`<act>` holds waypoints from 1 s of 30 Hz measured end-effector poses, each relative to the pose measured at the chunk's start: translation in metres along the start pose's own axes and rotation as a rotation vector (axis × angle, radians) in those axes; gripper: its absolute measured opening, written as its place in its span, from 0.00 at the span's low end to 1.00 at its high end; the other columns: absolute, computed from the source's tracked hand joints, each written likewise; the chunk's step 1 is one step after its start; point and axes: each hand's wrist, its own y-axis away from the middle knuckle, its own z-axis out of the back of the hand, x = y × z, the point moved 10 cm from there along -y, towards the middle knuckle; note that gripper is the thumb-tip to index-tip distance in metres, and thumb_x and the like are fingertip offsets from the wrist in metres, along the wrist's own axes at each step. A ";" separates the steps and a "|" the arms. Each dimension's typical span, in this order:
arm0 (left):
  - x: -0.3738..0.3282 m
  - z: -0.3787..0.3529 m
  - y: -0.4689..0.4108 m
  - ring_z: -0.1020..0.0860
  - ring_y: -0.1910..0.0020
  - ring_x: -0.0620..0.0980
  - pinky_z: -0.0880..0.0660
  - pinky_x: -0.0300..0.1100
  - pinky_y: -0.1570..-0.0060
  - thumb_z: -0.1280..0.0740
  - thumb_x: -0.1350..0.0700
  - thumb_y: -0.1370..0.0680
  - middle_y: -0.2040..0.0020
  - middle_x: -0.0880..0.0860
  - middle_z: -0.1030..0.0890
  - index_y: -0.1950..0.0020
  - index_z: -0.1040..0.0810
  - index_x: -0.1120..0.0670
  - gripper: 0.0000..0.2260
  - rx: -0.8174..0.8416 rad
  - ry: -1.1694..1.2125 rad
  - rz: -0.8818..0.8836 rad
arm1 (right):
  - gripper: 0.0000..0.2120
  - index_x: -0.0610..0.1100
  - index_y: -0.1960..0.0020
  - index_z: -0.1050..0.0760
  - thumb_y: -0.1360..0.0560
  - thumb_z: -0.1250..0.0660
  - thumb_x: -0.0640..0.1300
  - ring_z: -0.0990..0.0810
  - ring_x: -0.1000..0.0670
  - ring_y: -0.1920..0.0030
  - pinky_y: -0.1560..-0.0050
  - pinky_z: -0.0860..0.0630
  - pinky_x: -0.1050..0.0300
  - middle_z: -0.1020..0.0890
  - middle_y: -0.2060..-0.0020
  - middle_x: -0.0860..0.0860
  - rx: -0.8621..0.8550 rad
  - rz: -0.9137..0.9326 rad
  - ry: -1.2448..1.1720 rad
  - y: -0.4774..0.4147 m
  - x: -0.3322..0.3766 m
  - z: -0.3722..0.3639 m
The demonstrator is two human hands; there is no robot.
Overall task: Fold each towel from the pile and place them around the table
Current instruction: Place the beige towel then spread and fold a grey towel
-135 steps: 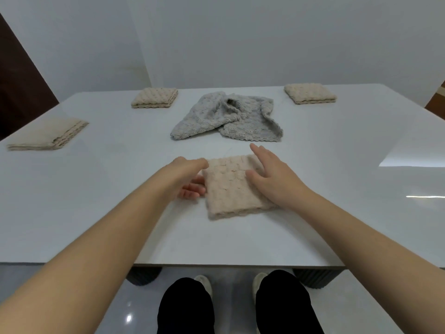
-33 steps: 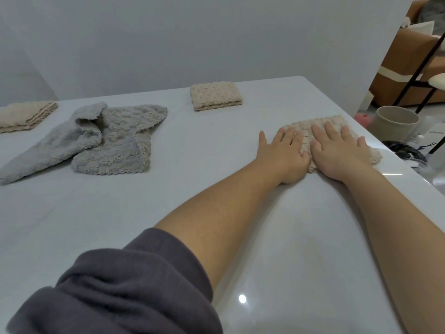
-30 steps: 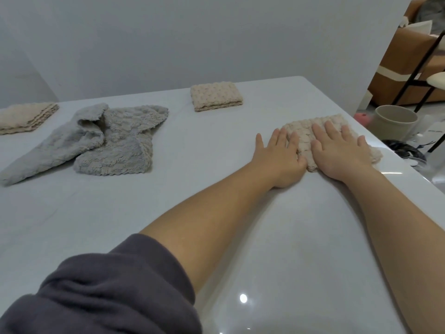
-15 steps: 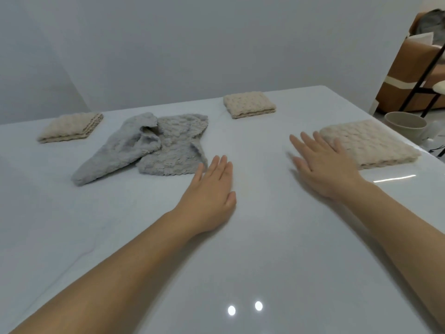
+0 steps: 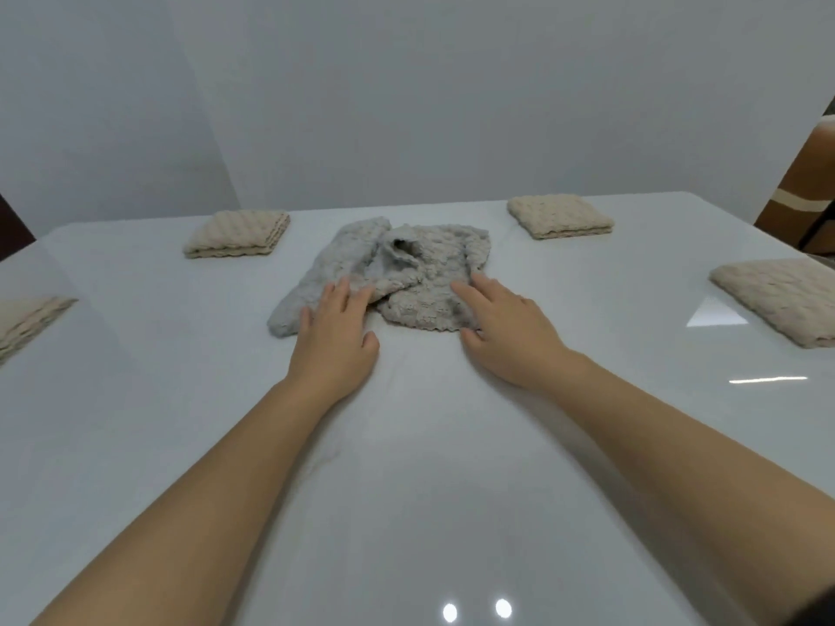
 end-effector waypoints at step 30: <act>-0.031 0.011 0.062 0.25 0.56 0.50 0.31 0.49 0.52 0.38 0.52 0.22 0.59 0.47 0.23 0.57 0.27 0.50 0.06 -0.188 0.262 0.111 | 0.21 0.43 0.64 0.30 0.17 0.47 0.52 0.26 0.48 0.66 0.62 0.30 0.50 0.24 0.69 0.49 -0.089 0.072 -0.185 0.061 0.015 0.038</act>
